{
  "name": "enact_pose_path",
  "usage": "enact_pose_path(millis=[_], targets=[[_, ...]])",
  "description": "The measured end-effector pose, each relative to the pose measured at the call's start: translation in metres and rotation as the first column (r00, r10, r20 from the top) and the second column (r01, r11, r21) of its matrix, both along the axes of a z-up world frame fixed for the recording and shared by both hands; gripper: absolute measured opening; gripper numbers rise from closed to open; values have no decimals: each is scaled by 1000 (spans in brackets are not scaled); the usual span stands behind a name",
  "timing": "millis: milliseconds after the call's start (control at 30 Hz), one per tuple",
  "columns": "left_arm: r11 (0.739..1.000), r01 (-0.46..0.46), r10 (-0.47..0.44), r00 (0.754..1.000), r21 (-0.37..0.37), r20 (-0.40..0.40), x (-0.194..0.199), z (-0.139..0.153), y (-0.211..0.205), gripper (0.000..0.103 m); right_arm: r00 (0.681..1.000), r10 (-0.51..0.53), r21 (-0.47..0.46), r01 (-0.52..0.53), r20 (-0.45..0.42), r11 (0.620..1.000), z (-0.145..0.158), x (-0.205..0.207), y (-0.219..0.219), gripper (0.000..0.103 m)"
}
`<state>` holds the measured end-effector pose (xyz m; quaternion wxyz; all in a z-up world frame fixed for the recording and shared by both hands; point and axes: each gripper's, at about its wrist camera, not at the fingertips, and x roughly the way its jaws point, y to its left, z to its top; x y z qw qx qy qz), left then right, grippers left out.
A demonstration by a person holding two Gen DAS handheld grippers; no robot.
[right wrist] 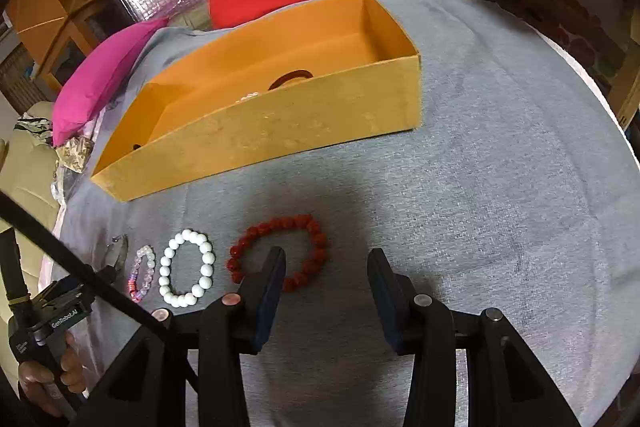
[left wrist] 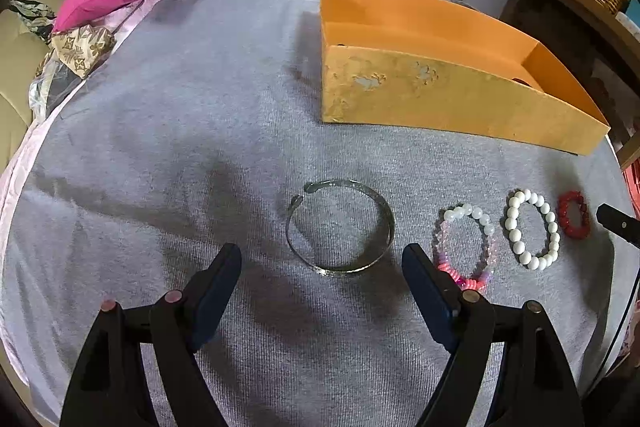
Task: Organize jewelry
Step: 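Grasp the silver bangle with the left tool while the right tool grasps the red bead bracelet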
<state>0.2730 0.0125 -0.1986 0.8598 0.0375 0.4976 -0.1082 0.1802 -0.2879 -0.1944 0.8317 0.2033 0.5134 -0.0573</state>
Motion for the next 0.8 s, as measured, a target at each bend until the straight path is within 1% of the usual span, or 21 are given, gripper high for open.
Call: enact_pose_path(millis=[200,467,633,800], targets=[[1000,-13,13,1000,-19,-19,3,-6,7,83,1000,-16,0,16,-14,1000,-5,2,-1,46],[999,-29,27,999,-37,-44,20,-14,7,83,999,-30,1,30,-26,1000,-10,8,-4,46],[999,-31,30,999,-23,-43,30,-19,-1,83,999,-19,1,19,-31,1000,-10,10,-4,46],[999,-38,37,999,-33,-37,34,-21,-4,83,999,-27,4,27,-32,1000,-11,11,-7,46]])
